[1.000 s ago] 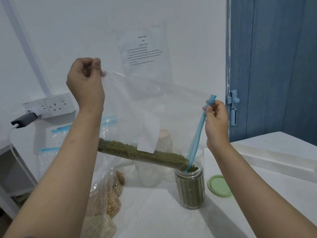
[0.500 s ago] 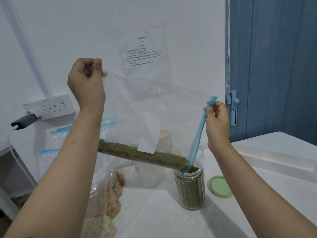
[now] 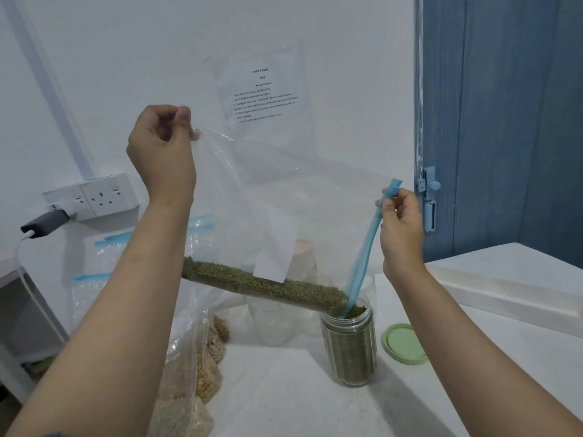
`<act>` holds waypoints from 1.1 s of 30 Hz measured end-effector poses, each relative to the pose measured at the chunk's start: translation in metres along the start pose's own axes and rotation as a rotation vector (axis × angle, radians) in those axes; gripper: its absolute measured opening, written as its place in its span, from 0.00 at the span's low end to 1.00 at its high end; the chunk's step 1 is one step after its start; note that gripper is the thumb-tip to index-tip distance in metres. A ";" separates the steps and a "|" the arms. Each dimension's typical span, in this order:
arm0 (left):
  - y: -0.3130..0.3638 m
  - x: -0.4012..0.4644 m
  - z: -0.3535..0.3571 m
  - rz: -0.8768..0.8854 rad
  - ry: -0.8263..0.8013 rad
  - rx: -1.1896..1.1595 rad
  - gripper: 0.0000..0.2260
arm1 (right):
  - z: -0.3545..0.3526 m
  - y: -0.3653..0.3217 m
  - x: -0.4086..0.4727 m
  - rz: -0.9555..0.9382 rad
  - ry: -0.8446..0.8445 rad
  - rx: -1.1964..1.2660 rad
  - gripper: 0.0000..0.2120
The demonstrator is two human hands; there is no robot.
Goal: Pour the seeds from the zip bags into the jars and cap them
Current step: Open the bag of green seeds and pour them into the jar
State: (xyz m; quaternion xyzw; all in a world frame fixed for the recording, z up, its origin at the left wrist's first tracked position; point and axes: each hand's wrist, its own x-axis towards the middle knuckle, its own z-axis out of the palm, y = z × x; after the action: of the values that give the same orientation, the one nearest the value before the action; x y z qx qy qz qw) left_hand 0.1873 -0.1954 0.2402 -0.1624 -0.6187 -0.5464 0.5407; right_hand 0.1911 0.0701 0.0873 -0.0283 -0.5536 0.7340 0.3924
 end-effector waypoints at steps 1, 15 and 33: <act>0.000 0.000 0.000 0.000 0.000 -0.001 0.06 | 0.000 0.001 0.000 -0.002 0.001 -0.001 0.08; 0.004 0.000 0.005 0.004 -0.010 -0.006 0.06 | -0.004 0.001 0.000 0.005 0.008 0.003 0.07; 0.005 -0.002 0.007 0.015 -0.014 -0.002 0.06 | -0.006 0.003 -0.001 -0.006 0.014 0.008 0.08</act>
State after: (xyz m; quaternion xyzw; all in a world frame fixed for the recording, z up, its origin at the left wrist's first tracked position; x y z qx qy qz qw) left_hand 0.1880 -0.1869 0.2425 -0.1715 -0.6208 -0.5417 0.5401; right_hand 0.1929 0.0743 0.0816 -0.0301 -0.5479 0.7350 0.3983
